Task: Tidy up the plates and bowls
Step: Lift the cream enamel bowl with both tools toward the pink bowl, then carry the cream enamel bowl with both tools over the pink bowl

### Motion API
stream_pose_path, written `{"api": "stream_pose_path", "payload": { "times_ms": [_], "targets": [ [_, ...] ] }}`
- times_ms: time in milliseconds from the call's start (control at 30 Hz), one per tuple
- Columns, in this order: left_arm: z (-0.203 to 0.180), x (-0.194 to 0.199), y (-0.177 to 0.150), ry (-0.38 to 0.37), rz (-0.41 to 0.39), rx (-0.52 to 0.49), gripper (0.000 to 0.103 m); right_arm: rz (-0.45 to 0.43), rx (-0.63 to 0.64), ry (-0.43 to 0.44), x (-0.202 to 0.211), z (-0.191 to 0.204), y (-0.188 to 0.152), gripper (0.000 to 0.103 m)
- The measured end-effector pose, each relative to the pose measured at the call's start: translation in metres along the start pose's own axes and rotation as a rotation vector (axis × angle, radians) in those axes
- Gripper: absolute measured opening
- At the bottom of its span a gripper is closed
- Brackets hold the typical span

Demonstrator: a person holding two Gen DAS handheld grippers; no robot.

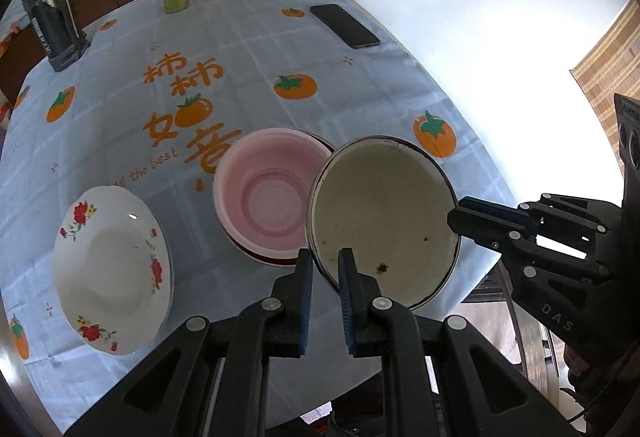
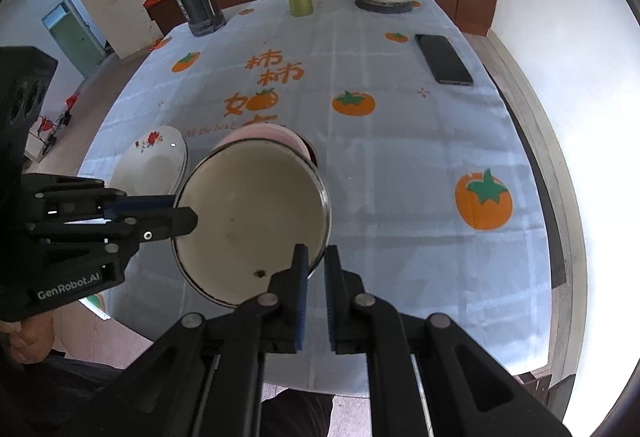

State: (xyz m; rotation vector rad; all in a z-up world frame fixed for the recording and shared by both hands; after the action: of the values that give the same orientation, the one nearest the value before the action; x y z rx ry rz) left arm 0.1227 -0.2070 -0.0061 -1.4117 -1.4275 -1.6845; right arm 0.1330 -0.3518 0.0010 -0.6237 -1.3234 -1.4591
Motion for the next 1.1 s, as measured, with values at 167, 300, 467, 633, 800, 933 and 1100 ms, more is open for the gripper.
{"api": "stream_pose_path", "payload": {
  "times_ms": [167,300,467,633,800,933,1100],
  "targets": [
    [0.010,0.001,0.000,0.012,-0.004,0.017,0.014,-0.002,0.016,0.010,-0.003,0.007,0.006,0.008],
    [0.016,0.001,0.001,0.018,-0.006,0.030,0.014,-0.002,0.028,0.013,-0.007,0.013,0.012,0.008],
    [0.023,0.000,0.003,0.026,-0.007,0.040,0.014,-0.004,0.037,0.018,-0.010,0.017,0.018,0.008],
    [0.028,-0.002,0.005,0.035,-0.005,0.048,0.014,-0.006,0.046,0.021,-0.013,0.021,0.022,0.008],
    [0.033,-0.004,0.008,0.040,-0.005,0.059,0.014,-0.004,0.054,0.021,-0.018,0.024,0.027,0.008],
    [0.037,-0.005,0.009,0.046,-0.006,0.064,0.014,-0.003,0.059,0.022,-0.020,0.025,0.029,0.008],
    [0.043,-0.008,0.014,0.058,-0.007,0.071,0.014,-0.003,0.069,0.022,-0.024,0.028,0.033,0.008]
  ]
}}
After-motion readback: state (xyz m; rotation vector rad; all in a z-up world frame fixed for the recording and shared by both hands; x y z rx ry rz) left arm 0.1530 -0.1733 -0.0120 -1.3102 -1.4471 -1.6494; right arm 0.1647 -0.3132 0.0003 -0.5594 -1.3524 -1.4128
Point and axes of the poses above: each gripper's, at about its wrist camera, not at the fingertips, and x roughly against the way its jaws point, z to its left, y to its top, the point moved 2 cm from there along -x, roughly the way its jaws point, and after that the axes turned 14 degrees about -x, right-handed, at the moved point
